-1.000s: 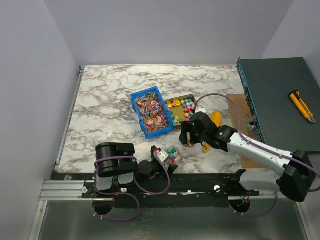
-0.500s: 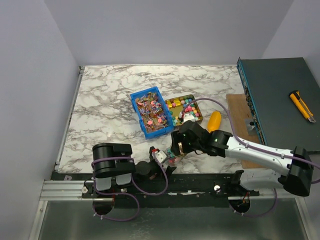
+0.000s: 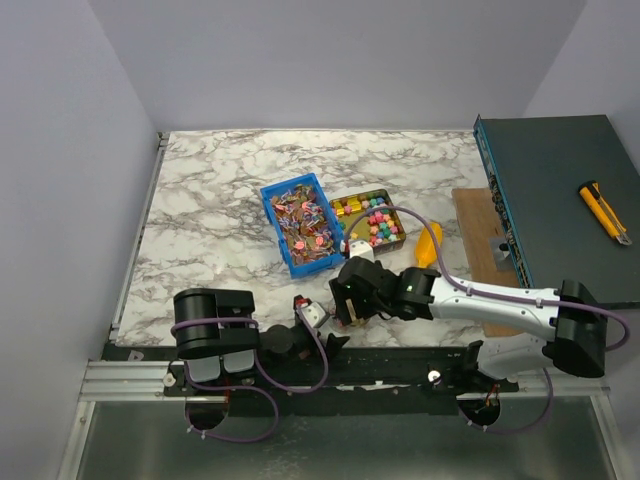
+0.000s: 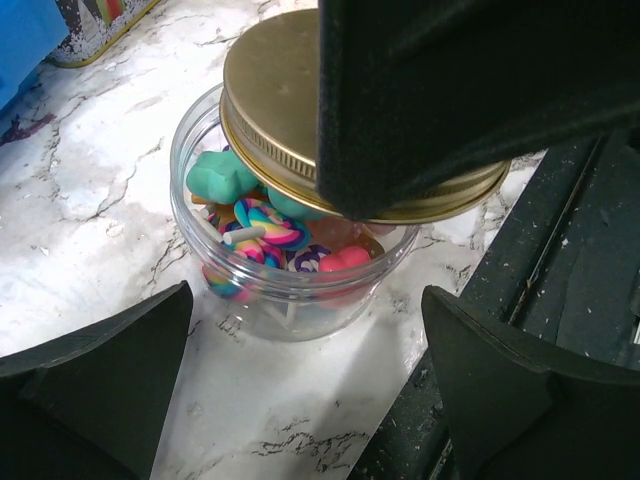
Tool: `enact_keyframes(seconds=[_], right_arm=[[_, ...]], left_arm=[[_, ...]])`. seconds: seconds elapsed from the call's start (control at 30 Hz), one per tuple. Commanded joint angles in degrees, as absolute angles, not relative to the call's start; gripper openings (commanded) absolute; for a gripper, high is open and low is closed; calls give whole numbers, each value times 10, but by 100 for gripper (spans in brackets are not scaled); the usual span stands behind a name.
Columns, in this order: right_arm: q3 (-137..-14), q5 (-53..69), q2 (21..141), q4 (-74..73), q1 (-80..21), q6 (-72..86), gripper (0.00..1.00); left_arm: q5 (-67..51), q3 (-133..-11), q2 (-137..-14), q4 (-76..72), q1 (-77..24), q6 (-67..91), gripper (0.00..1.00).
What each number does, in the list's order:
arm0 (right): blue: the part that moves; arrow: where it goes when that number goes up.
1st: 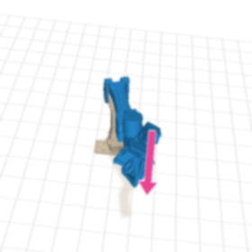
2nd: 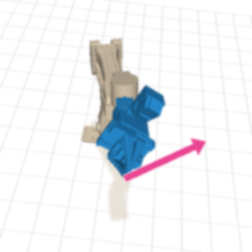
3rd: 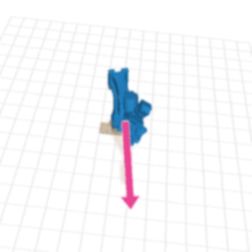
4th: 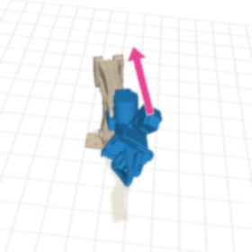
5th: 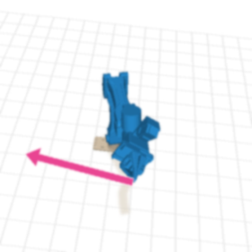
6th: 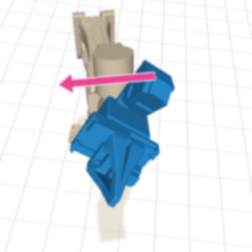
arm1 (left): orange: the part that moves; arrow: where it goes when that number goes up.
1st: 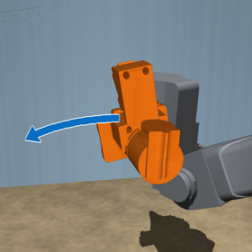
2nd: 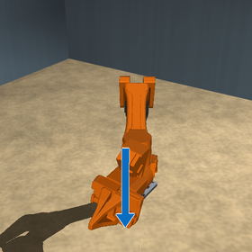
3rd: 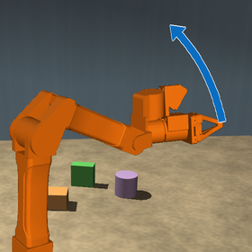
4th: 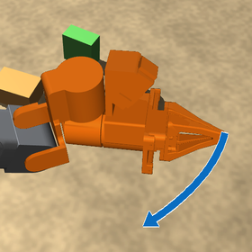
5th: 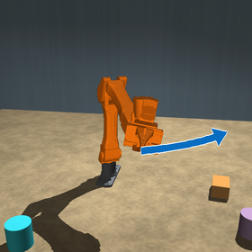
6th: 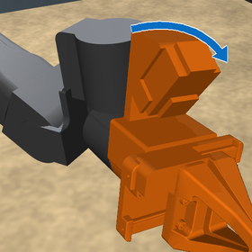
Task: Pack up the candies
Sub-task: Close the bottle lid on the packing bottle.
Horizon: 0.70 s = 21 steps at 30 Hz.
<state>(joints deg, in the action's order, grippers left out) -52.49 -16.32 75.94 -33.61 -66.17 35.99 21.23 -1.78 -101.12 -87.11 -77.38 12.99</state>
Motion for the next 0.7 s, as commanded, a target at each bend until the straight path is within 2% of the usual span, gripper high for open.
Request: enact_keyframes(seconds=[0.0, 0.67], right_arm=[[-546, -189, 776, -347, -676, 372, 63], [-570, -219, 830, -340, -687, 376, 64]], left_arm=[[226, -3, -999, -916, -780, 165, 99], [263, 18, -1004, -915, -792, 195, 99]])
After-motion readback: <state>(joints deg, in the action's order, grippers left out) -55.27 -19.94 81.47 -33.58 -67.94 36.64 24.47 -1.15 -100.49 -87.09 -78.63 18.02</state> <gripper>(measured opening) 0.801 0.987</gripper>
